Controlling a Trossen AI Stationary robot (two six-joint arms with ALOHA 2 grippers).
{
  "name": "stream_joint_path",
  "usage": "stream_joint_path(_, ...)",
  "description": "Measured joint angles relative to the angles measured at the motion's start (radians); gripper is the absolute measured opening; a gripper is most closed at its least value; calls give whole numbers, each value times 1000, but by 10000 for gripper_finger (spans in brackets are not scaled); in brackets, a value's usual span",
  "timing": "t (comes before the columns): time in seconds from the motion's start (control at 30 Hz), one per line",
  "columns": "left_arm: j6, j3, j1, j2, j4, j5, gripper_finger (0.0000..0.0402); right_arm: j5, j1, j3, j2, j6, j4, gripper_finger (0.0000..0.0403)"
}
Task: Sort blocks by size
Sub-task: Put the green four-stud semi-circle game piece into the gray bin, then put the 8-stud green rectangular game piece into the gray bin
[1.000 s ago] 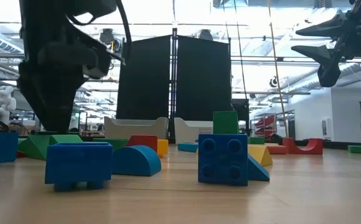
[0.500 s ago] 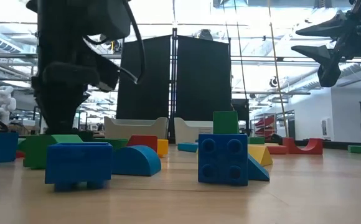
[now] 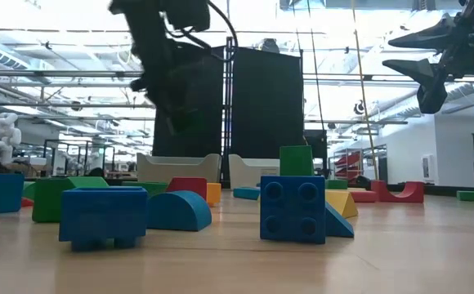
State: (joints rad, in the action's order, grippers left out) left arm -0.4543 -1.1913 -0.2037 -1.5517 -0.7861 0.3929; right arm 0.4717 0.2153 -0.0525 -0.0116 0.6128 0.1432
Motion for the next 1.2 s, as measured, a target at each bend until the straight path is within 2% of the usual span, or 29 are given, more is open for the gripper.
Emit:
stream_joint_path(0.17,150,-17,-224,-2,77,25,80,0,0,0,0,0,0,144)
stream_joint_path(0.3,202,-6,-361,-10,87,-56,80,0,0,0,0,0,-12,144)
stream_joint_path(0.43,234,15,-423,-13,113,-124,80,0,0,0,0,0,-39,144)
stream_joint_path(0.5,236,19,-438,-19,129,-126,110,0,0,0,0,0,-48,144)
stream_joint_path(0.57,265,23,-447,-21,133,-125,161,0,0,0,0,0,-51,144)
stream_joint_path(0.7,316,22,-449,-20,196,-127,246,0,0,0,0,-4,-51,144)
stream_joint_path(0.8,332,22,-449,-20,212,-161,269,0,0,0,0,-4,-51,144)
stream_joint_path(0.87,344,22,-439,-20,205,-255,270,0,0,0,0,-4,-51,144)
stream_joint_path(0.93,407,22,-405,-20,195,-404,264,0,0,0,0,-4,-51,144)
stream_joint_path(1.07,583,22,-272,-20,102,-656,242,0,0,0,0,-4,-51,144)
stream_joint_path(1.2,713,22,-72,-20,0,-688,228,0,0,0,0,-4,-51,144)
